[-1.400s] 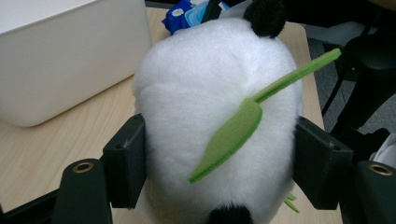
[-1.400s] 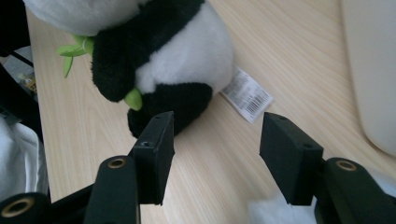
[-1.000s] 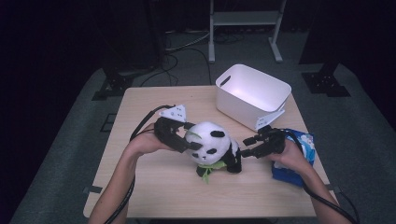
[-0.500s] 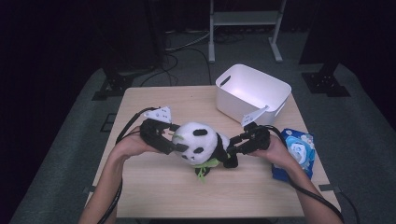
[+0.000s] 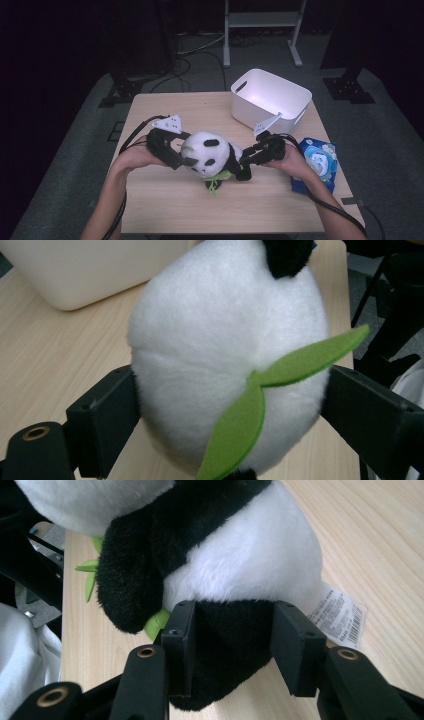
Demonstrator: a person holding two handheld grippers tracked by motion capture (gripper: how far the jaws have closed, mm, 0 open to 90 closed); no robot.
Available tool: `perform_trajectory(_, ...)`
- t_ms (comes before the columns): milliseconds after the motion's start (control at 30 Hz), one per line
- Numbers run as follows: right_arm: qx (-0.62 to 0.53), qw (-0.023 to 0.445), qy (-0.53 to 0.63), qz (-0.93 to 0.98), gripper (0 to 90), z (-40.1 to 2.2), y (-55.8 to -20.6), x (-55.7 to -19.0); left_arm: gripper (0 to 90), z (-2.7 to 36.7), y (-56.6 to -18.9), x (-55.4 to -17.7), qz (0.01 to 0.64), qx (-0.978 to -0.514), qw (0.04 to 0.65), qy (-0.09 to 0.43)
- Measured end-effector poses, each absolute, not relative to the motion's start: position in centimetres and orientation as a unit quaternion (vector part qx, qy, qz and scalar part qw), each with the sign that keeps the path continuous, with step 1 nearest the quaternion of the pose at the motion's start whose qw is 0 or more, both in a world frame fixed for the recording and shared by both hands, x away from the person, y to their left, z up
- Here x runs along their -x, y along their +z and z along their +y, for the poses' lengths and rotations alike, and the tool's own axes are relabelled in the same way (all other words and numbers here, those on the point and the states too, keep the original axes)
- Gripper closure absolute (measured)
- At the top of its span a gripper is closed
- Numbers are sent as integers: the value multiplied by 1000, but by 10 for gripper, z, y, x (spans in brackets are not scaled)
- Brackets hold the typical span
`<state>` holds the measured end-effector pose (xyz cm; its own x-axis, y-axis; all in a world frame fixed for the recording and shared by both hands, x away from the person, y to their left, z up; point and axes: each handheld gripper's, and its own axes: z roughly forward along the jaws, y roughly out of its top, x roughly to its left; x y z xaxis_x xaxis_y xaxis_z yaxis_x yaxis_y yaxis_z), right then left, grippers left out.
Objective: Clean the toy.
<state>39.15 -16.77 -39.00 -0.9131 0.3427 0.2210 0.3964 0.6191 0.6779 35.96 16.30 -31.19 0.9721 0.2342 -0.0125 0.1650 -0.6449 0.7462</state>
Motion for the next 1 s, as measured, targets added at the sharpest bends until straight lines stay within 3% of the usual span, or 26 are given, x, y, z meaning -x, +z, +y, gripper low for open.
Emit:
perform_trajectory(833,183,23,-378,-907,549,-150,-374,-384,29,153,-305,-360,97,-925,358,86)
perform_trajectory(1000,181,29,-379,-907,493,-146,-373,-383,147,164,-312,-362,100,-920,368,87)
